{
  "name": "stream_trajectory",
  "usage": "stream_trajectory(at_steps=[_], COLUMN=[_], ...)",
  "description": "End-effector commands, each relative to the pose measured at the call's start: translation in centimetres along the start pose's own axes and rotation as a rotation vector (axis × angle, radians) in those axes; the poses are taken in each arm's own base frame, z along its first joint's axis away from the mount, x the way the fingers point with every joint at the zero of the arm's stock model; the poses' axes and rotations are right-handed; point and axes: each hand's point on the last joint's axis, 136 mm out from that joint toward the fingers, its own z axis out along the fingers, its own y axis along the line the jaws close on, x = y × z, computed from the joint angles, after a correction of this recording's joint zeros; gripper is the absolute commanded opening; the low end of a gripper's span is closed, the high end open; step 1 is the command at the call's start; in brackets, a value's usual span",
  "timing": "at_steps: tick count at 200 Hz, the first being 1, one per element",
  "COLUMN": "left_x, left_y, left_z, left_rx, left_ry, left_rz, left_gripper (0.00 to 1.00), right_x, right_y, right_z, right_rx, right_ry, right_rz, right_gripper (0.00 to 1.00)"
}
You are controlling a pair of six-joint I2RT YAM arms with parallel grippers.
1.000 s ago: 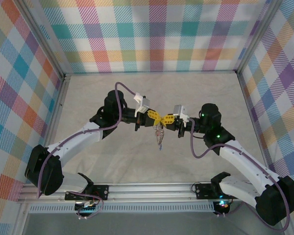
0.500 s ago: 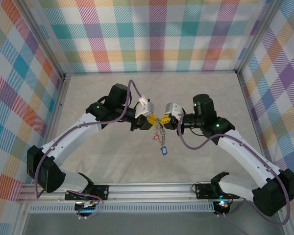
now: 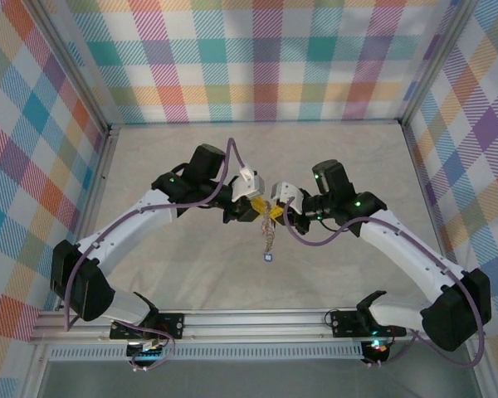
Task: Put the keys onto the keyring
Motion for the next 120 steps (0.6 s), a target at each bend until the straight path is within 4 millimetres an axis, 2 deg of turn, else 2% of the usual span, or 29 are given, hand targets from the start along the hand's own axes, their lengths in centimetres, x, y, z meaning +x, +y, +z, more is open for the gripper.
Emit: stream_trajectory(at_steps=[1,57,87,112,120], left_x=[0.2,1.2,1.0,0.6,0.5], left_y=[-0.6,-0.9,-1.3,-1.4,-1.5], left_z=[0.7,1.7,2.1,2.2,2.2], left_rx=[0.042,0.089,0.113,0.122,0.128], left_ry=[0.013,0.037,0.042,0.035,0.028], left_rz=[0.005,-0.007,0.004,0.010,0.012], left_gripper=[0.25,0.23,0.13,0.00,0.00], right_x=[-2.1,-2.8,-3.0,-2.7,-2.4], right_y=[-0.1,0.0,0.1,0.4,0.4], right_z=[-0.5,-0.5,-0.5,-0.2,-0.1], right_rx=[0.000,-0.009,-0.015,-0.039,-0.036], right_ry=[-0.050,-0.077,-0.096,-0.094,-0.089], right_rz=[-0.073,-0.077,-0.073,-0.075,-0.073], right_gripper=[0.00,0.00,0.00,0.00,0.00])
